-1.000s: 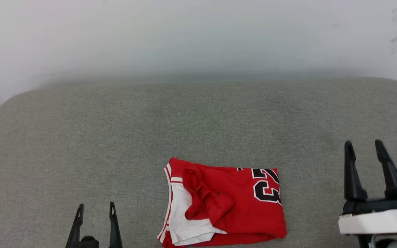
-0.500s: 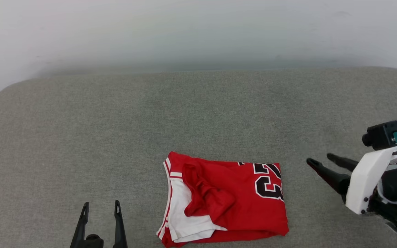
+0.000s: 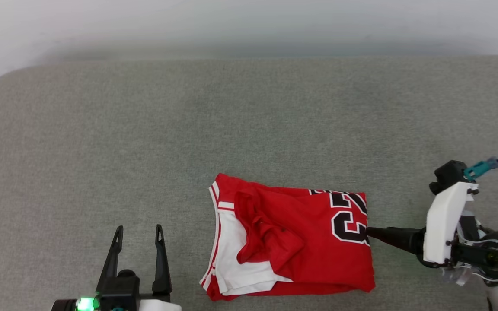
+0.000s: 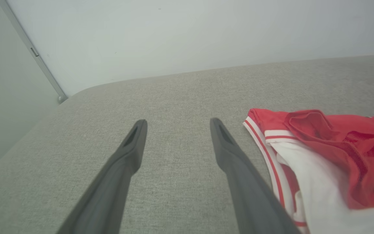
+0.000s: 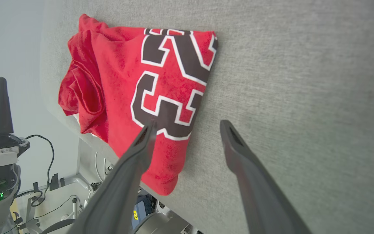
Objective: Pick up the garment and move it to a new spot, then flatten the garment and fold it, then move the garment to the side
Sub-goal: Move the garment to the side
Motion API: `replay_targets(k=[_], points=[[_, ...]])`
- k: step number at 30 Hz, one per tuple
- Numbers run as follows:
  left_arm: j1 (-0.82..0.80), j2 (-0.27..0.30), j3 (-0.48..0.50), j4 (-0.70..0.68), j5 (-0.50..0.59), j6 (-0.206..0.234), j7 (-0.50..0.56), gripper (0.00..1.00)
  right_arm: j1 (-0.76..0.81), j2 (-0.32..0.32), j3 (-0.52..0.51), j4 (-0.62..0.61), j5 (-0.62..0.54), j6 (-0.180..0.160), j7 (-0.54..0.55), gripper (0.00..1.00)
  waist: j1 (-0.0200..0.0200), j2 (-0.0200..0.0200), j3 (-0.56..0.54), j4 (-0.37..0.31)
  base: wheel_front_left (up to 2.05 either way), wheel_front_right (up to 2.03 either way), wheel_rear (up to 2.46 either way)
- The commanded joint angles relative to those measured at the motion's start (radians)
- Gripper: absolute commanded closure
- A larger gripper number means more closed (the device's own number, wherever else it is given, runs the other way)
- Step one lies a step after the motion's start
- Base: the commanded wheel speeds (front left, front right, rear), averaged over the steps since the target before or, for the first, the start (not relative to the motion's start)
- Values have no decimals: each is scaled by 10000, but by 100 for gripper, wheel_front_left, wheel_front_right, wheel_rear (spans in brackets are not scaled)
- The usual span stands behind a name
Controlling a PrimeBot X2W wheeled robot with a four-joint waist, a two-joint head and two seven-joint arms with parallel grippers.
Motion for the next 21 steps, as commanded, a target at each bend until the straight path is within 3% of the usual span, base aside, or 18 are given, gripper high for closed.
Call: replay_targets(k=[1, 15, 16, 17, 21], points=[[-136, 9, -13, -1, 33, -42, -43, 0, -192, 102, 43, 45, -23, -4, -3, 0, 0, 0, 223, 164, 0, 0, 0], [-723, -59, -49, 141, -41, -60, -35, 0, -293, 964, 1963, 1983, -652, -13, 376, 0, 0, 0, 910, 838, 0, 0, 0], [-723, -68, -43, 147, -47, -51, -35, 0, -241, 933, 2035, 2040, -623, -13, 336, 74, 0, 0, 907, 856, 0, 0, 0], [-720, -77, -40, 153, -51, -43, -35, 0, -225, 914, 2063, 2074, -581, -13, 220, 100, 0, 0, 901, 866, 0, 0, 0], [-674, -110, -5, 179, -68, -23, -35, 0, -461, 735, 2049, 2043, -536, -13, -185, 100, 0, 0, 843, 853, 0, 0, 0]])
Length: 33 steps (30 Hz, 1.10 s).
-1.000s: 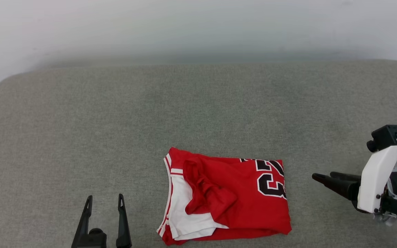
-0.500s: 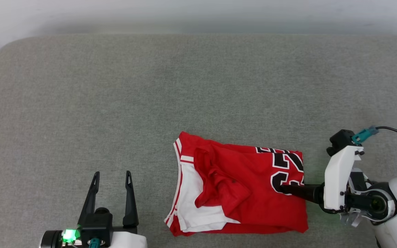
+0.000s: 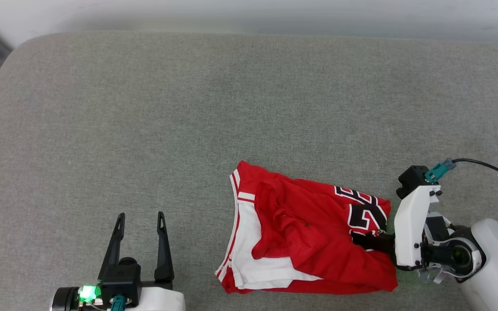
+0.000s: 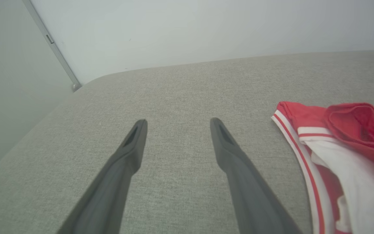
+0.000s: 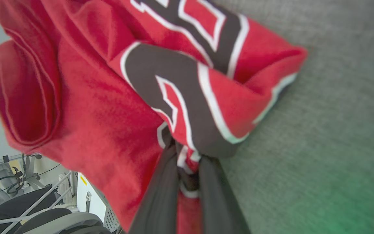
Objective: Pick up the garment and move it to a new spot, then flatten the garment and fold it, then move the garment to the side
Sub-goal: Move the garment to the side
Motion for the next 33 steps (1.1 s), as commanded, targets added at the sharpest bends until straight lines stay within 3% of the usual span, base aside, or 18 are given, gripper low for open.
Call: replay_targets(k=[1, 7, 14, 24, 28, 33], points=[[-59, -37, 26, 7, -13, 36, -26, 0, 410, 148, 363, 307, -27, -25, 17, 100, 0, 0, -35, -22, 0, 0, 0], [39, -62, 86, 82, -5, 21, -26, 0, -215, -171, 508, -343, 119, -17, -688, 100, 0, 0, -342, -176, 0, 0, 0], [332, -21, 204, 51, 43, 53, -26, 0, -738, -1168, 1236, -1697, -68, -17, -1231, 100, 0, 0, -843, -594, 0, 0, 0], [395, 120, 471, -305, 58, 110, -24, 0, -1833, -3018, 2048, -3702, -454, -17, -1174, 100, 0, 0, -478, -2397, 0, 0, 0], [190, 237, 611, -484, 75, 127, -24, 0, -2291, -3570, 2039, -3837, -772, -17, -1433, 100, 0, 0, -15, -3143, 0, 0, 0], [-91, 473, 812, -674, 100, 72, -26, 0, -3152, -4468, 2550, -3533, -2226, -17, -2016, 100, 0, 0, 616, -3775, 0, 0, 0]])
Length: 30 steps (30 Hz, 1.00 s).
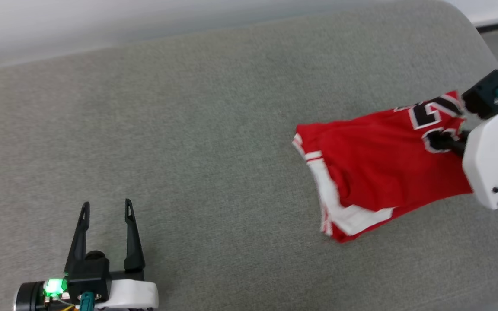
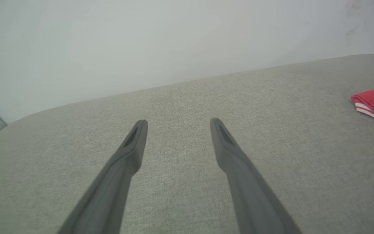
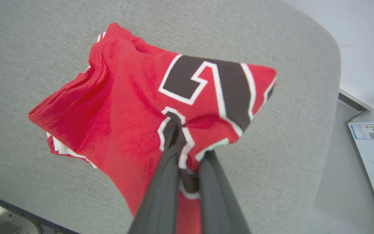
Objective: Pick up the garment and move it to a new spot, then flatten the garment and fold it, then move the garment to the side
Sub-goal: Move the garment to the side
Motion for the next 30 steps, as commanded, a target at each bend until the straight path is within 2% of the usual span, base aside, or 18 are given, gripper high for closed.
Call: replay_targets(k=[1, 6, 11, 20, 28, 29, 30], points=[[-191, 122, 79, -67, 35, -22, -22, 0, -324, -223, 133, 199, -359, -8, -133, 100, 0, 0, 629, -538, 0, 0, 0], [-591, 352, 58, -232, 94, -150, -22, 0, -1074, -1093, 304, 1279, -1362, -9, -581, 100, 0, 0, 1309, -584, 0, 0, 0], [-991, 545, 64, -456, 132, -181, -22, 0, -1598, -1509, -53, 2602, -2040, -9, -1156, 100, 0, 0, 2002, -519, 0, 0, 0], [-1529, 778, 111, -688, 75, -175, -22, 0, -2077, -1186, -1168, 4948, -2535, -11, -2174, 100, 0, 0, 2922, -305, 0, 0, 0], [-1620, 828, 178, -693, 24, -63, -21, 0, -2255, -338, -1684, 6835, -2841, -11, -2711, 100, 0, 0, 3025, -167, 0, 0, 0], [-1580, 812, 180, -680, 18, -43, -21, 0, -2316, -219, -1787, 7000, -2945, -11, -2744, 92, 0, 0, 2951, -171, 0, 0, 0], [-1537, 781, 171, -668, 13, -12, -21, 0, -2332, -119, -1887, 7131, -3063, -11, -2785, 33, 0, 0, 2849, -170, 0, 0, 0]])
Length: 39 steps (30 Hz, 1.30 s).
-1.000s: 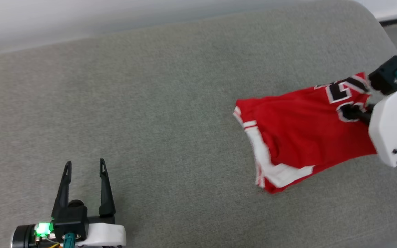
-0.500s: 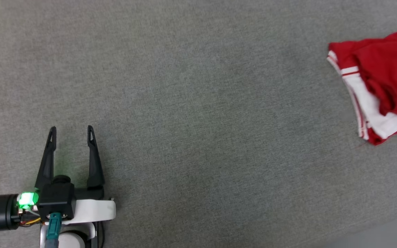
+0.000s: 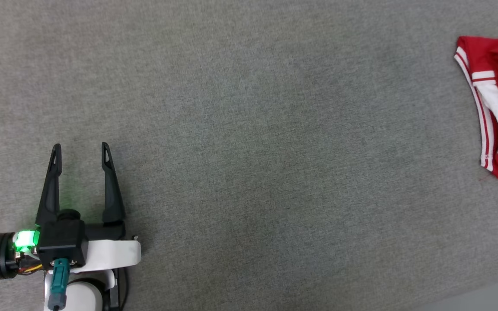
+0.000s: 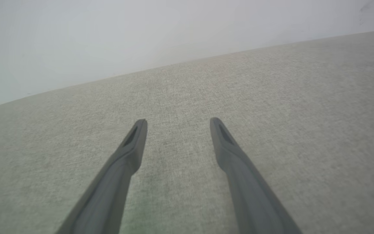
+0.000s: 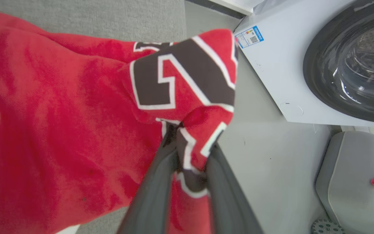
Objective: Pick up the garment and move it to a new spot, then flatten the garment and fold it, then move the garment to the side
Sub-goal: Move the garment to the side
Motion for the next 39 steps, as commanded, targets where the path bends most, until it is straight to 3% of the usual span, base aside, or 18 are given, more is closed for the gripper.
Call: replay_targets(k=[1, 11, 20, 25, 32, 39], points=[[85, -17, 16, 55, -22, 44, -19, 0, -196, 26, -93, 68, -142, -15, -125, 0, -1, 0, -170, 4, 0, 0, 0], [723, -445, -173, 309, -119, 93, -20, 0, -265, 719, -1218, 121, -1846, -15, -2832, 0, -1, 0, -1857, 340, 0, 0, 0], [1289, -724, -185, 477, -161, 37, -22, 0, 606, 2277, -2639, -814, -3048, -15, -6084, 0, -1, 0, -3110, 920, 0, 0, 0], [1503, -867, -245, 655, -144, 21, -20, 0, 1647, 3357, -3193, -1942, -3628, -13, -6471, 0, -1, 0, -3638, 1285, 0, 0, 0], [1833, -960, -258, 755, -118, -21, -20, 0, 3995, 4986, -3898, -4641, -3740, -13, -6479, 0, -1, 0, -4115, 1790, 0, 0, 0], [2101, -913, -281, 872, -79, -174, -20, 0, 6335, 6267, -4578, -5801, -3764, -13, -6480, 0, -1, 0, -4511, 2293, 0, 0, 0]])
